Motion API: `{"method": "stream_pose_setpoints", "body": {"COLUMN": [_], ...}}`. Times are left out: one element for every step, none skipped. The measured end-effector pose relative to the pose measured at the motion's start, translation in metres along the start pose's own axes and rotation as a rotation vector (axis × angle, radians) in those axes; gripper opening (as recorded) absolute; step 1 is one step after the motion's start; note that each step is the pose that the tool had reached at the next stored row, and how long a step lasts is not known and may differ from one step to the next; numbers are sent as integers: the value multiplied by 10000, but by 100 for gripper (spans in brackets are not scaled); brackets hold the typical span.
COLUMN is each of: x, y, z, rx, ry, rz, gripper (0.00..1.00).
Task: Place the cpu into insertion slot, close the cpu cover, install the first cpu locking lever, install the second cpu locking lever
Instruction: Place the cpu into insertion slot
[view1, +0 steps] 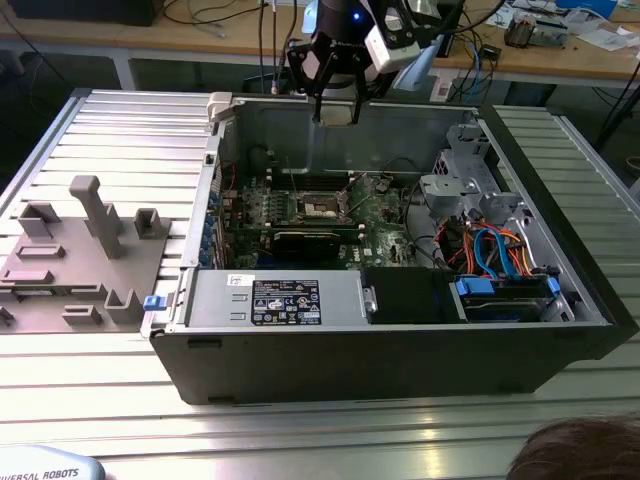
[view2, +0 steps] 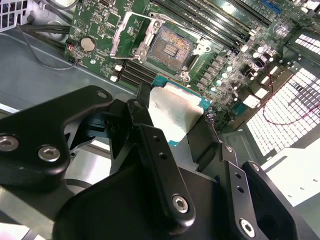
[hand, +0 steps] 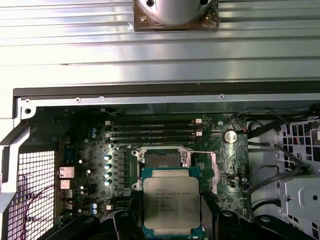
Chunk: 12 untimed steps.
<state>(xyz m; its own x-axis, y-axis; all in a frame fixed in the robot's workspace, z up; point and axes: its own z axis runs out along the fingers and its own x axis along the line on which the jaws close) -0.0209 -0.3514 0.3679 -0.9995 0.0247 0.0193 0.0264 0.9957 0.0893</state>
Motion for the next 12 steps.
{"method": "stream_pose_setpoints", "body": {"x": [0,0,0,0,0,0,0,0,0,0,0,0], "y": [0,0,0,-1,-1,-1,-1,-1,-1,-1,-2,-2], "z": [2,3,5,7,8,9,10,12,14,16,17,21], "rx": [-1,-1,0,0,-1,0,0,0,-1,-1,0,-1], "ry": [0,0,0,0,0,0,0,0,0,0,0,-1], "rz": [0,0,0,0,0,0,0,0,0,0,0,0], "gripper": [55,55,55,55,55,55,55,55,55,55,55,55]}}
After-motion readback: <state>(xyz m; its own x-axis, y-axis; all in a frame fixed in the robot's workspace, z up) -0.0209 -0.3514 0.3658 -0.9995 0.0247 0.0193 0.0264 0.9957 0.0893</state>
